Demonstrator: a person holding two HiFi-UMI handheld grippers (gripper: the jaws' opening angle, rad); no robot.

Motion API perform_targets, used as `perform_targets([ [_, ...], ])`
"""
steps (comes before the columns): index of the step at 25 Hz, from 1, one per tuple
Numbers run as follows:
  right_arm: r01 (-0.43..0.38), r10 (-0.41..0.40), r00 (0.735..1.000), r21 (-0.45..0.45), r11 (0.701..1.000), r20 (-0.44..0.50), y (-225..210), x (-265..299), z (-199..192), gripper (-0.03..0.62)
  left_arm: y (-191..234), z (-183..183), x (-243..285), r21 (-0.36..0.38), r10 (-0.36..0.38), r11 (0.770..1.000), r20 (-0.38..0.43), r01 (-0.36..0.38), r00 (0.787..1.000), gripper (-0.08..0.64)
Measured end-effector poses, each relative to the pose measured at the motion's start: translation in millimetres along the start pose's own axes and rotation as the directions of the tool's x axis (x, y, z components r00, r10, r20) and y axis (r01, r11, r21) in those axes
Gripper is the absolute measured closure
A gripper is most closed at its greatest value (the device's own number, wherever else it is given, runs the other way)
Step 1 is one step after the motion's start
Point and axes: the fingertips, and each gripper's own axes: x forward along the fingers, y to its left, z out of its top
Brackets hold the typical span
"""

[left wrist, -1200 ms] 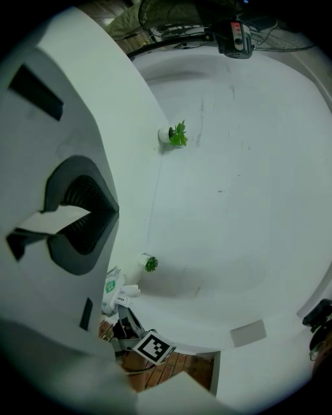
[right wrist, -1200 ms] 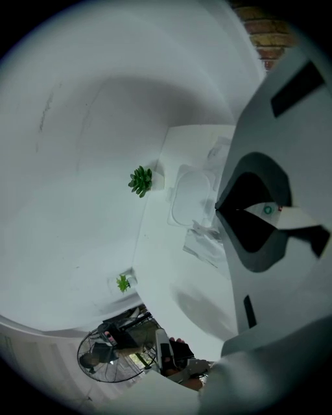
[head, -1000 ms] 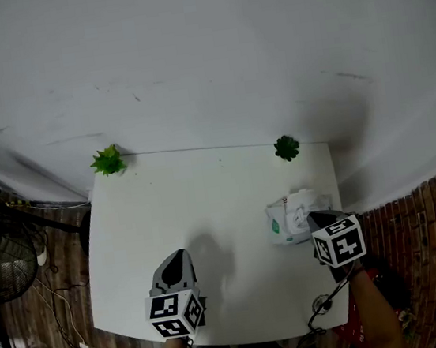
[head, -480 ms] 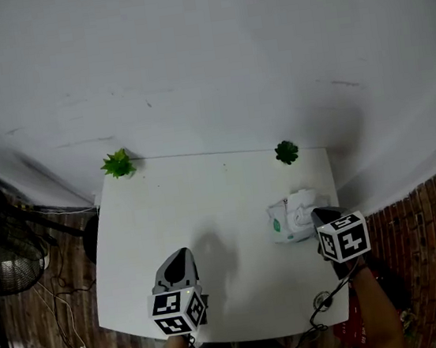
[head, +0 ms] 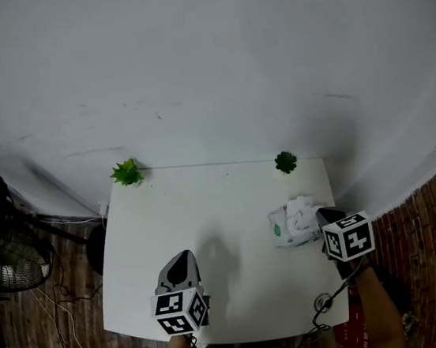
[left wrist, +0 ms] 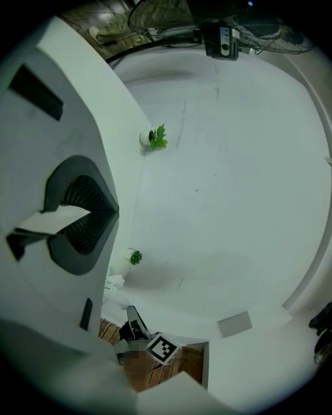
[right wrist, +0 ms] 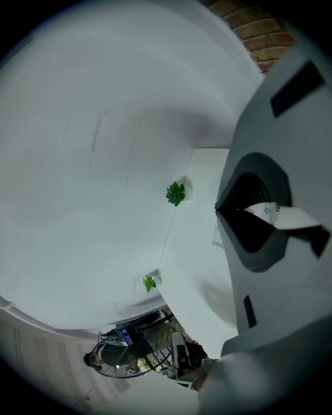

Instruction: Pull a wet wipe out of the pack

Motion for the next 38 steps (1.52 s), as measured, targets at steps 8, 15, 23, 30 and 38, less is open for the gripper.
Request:
perform_targets([
  [8, 0.029, -0.030, 0.998, 0.017, 0.999, 0.059, -2.8, -27.6, 16.7, 0.590, -2.7, 17.5, -4.0, 0.007, -0.024, 1.000, 0.040, 0.024, 0.999, 0.558],
  [15, 0.060, -0.064, 0.989, 0.037, 0.998, 0.134, -3.0, -56.1, 36.9, 0.591, -9.1, 40.8, -3.3, 0.017, -0.060, 0.998, 0.092, 0.058, 0.994, 0.558],
  [23, 0.088, -0.106, 0.966, 0.084, 0.993, 0.238, -6.9, -99.9, 59.6, 0.589, -20.9, 72.0, 1.9, 0.039, -0.113, 0.993, 0.141, 0.109, 0.984, 0.558],
  [30, 0.094, -0.171, 0.913, 0.216, 0.972, 0.371, -11.4, -144.7, 63.0, 0.591, -36.4, 105.2, 12.9, 0.089, -0.177, 0.982, 0.159, 0.164, 0.971, 0.558],
  [38, 0.165, -0.371, 0.787, 0.412, 0.896, 0.493, -24.9, -193.1, 39.3, 0.589, -66.0, 140.9, 20.2, 0.149, -0.249, 0.963, 0.191, 0.223, 0.949, 0.558],
])
